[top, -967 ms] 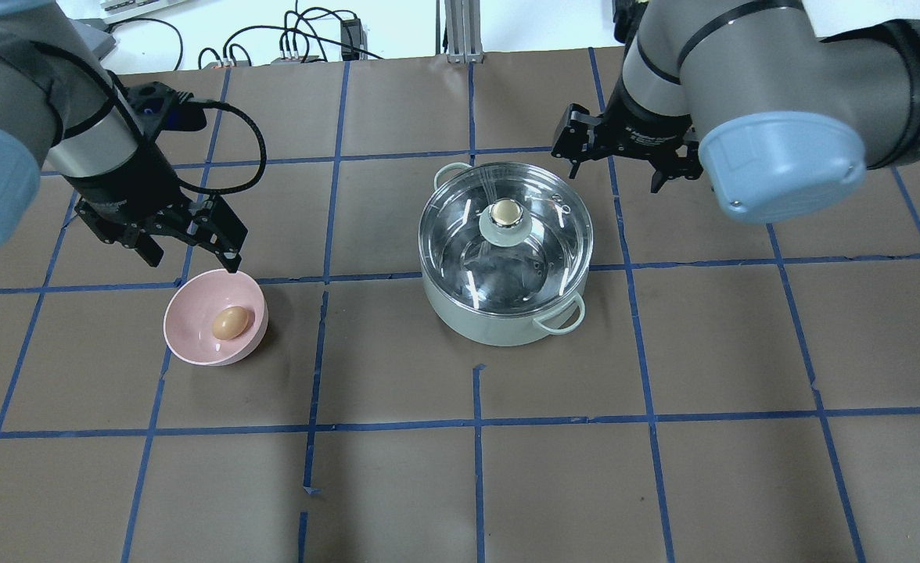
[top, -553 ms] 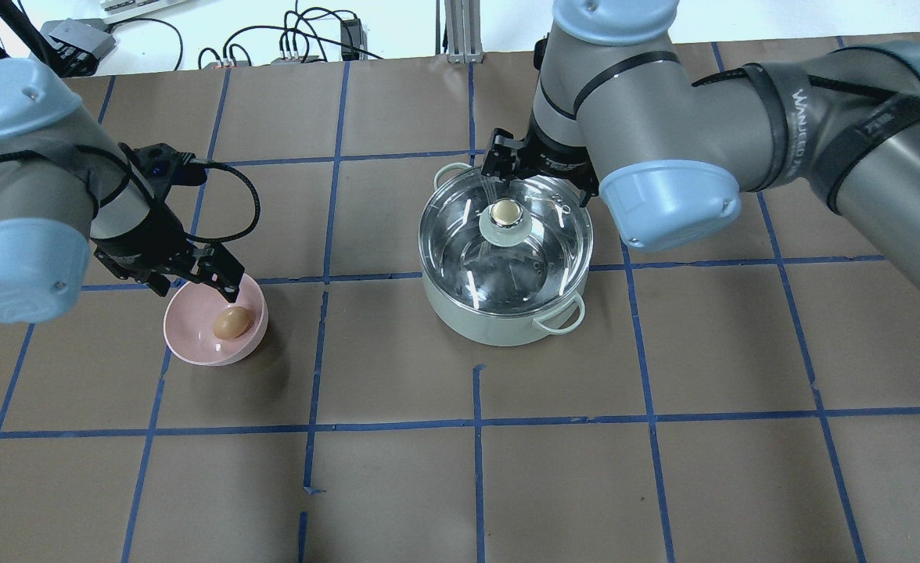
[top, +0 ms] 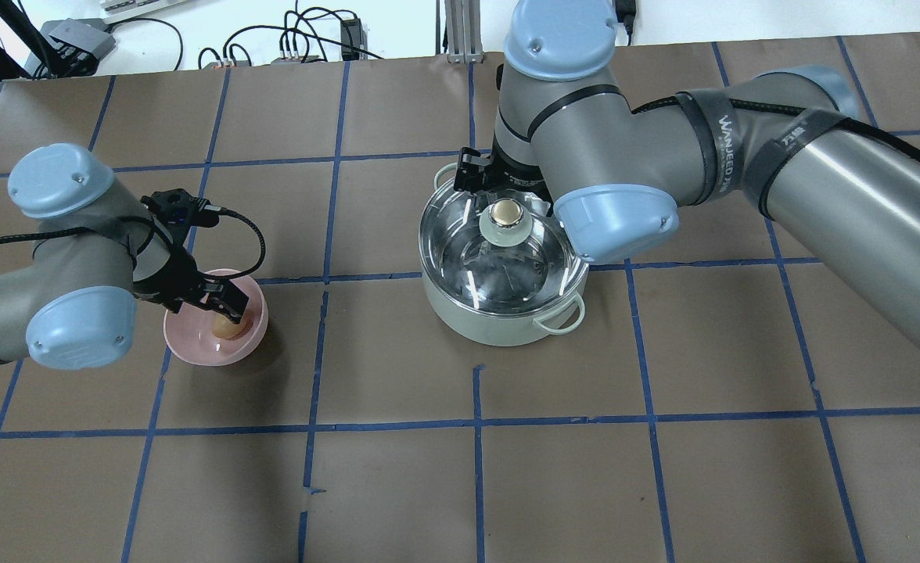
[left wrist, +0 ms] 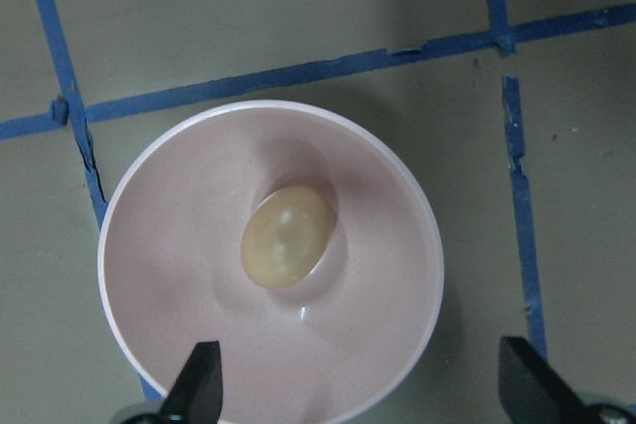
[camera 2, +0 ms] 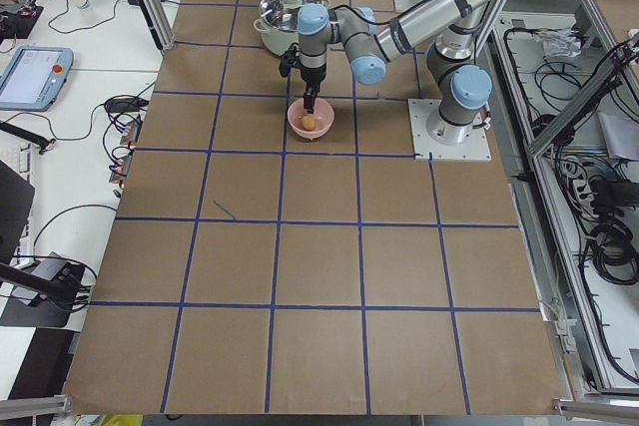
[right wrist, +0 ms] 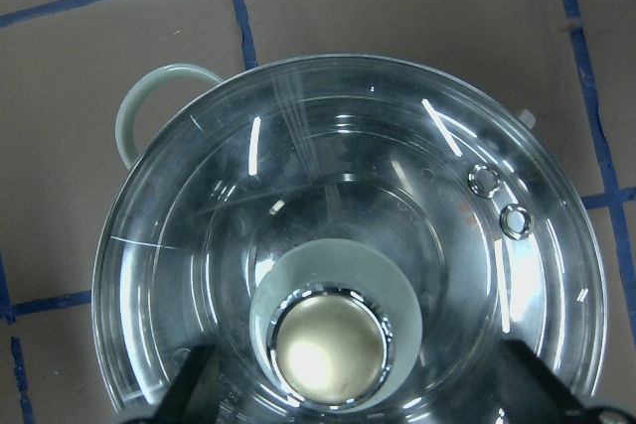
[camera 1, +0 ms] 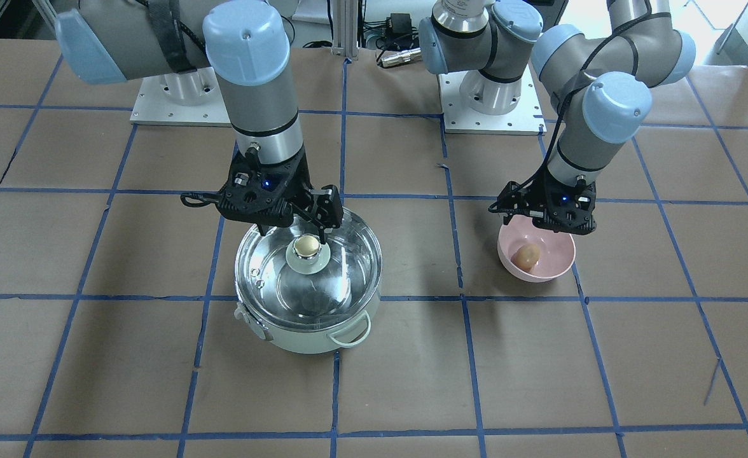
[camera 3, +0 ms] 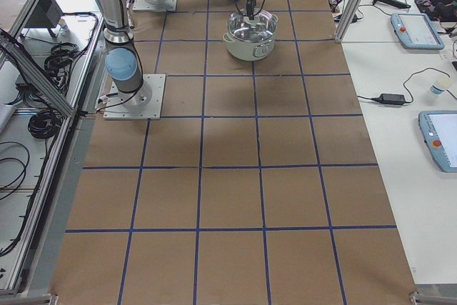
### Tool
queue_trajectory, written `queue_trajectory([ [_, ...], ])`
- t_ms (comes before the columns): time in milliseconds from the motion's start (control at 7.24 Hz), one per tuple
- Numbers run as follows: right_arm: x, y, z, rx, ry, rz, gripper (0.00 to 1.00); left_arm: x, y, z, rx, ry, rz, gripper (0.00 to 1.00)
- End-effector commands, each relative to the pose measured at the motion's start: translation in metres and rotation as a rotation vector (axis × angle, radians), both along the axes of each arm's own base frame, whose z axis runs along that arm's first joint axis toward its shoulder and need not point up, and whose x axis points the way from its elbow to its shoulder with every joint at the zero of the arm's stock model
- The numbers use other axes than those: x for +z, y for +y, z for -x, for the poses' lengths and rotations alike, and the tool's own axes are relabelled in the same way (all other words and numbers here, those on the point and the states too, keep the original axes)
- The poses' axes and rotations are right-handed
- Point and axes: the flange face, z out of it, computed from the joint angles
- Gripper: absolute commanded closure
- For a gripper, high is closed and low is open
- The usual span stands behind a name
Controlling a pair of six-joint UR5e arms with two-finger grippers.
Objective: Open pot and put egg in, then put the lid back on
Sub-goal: 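Close the right gripper on the glass lid knob while the left gripper grasps the egg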
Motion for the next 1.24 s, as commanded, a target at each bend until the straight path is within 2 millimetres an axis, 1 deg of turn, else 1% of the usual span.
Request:
queue_trajectory([
  [0, -0.012, -0.007, -0.004, 0.042, 0.0, 0.014, 0.08, -0.024, 0.012, -0.016, -0.015, 0.072, -0.028, 0.03],
  [138, -0.015, -0.008, -0.004, 0.042, 0.002, 0.01, 0.08, -0.026, 0.013, -0.013, -0.021, 0.074, -0.03, 0.08],
  [276, -0.018, -0.006, -0.005, 0.046, 0.006, 0.003, 0.09, -0.032, 0.011, -0.012, -0.027, 0.08, -0.035, 0.09],
  [415, -0.024, -0.002, -0.004, 0.045, 0.009, -0.009, 0.15, -0.036, 0.008, -0.001, -0.061, 0.073, -0.04, 0.08],
  [553, -0.025, -0.002, -0.004, 0.046, 0.009, -0.01, 0.36, -0.041, 0.006, 0.01, -0.109, 0.03, -0.048, 0.08],
  [691, -0.024, -0.001, -0.004, 0.046, 0.009, -0.009, 0.53, -0.04, 0.002, 0.008, -0.171, 0.008, -0.036, 0.08],
  [829, -0.024, -0.001, -0.004, 0.048, 0.009, -0.009, 0.6, -0.04, 0.0, 0.007, -0.246, 0.01, -0.025, 0.08],
  [967, -0.023, -0.002, -0.004, 0.057, 0.01, -0.006, 0.64, -0.044, -0.002, 0.007, -0.251, 0.014, -0.031, 0.08],
  [1106, -0.021, -0.003, -0.005, 0.072, 0.011, 0.002, 0.66, -0.05, -0.008, 0.005, -0.282, 0.006, -0.014, 0.07],
])
